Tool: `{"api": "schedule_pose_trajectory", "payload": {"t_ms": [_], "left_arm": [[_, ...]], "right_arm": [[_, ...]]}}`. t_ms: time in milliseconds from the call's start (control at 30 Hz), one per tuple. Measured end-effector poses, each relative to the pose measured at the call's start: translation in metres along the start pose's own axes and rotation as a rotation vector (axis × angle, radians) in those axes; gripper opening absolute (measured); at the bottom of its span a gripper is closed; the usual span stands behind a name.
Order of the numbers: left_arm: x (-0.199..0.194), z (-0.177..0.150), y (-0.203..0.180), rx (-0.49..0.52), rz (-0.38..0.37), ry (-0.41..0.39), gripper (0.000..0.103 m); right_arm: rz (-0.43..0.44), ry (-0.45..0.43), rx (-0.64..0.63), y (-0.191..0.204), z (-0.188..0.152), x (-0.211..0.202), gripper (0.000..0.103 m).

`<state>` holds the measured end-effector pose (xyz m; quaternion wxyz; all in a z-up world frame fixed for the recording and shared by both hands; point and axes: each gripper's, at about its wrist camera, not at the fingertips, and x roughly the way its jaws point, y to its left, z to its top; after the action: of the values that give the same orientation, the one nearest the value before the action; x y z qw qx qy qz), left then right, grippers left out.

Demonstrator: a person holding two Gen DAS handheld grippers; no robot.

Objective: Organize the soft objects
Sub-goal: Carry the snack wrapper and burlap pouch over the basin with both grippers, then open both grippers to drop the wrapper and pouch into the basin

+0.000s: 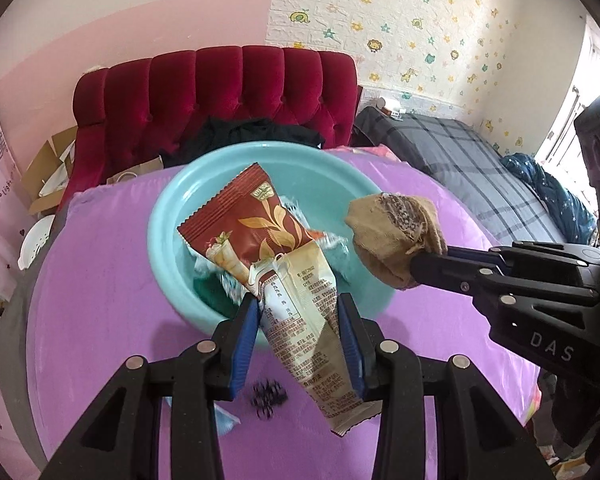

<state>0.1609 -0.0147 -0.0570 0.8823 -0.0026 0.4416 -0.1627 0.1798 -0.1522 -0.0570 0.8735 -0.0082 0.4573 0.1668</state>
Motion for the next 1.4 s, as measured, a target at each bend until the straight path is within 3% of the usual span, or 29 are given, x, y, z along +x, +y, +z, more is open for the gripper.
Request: {"api": "schedule_pose_trajectory", "payload": {"t_ms": [667,1067,1300,1333,1367,1400], "left_arm": [[0.081,0.057,0.031,0.016,0.034,0.026,0.044],[0.127,0.063,0.038,0.029,0.042,0.075,0.044],[0.129,0.062,0.036,0.05,0.052,0.08,0.045],[0.128,0.062,0.035,0.053,0.058,0.079,0.046],[0.129,0.063,0.036,0.049,0.06,0.08,0.054],[0.128,0.063,0.036,0.044,0.066,0.08,0.071]], "right_arm": [[-0.001,0.019,0.027,-0.024,0.065,0.076,0.009],[0.009,0.059,0.062,-0.042,0.083,0.123,0.009],[0.017,0.066,0.076,-0.047,0.088,0.135,0.012],[0.015,0.063,0.076,-0.047,0.087,0.134,0.013],[0.013,0.062,0.074,-0.046,0.088,0.134,0.015],[0.01,0.061,0.074,-0.047,0.088,0.133,0.016]]}}
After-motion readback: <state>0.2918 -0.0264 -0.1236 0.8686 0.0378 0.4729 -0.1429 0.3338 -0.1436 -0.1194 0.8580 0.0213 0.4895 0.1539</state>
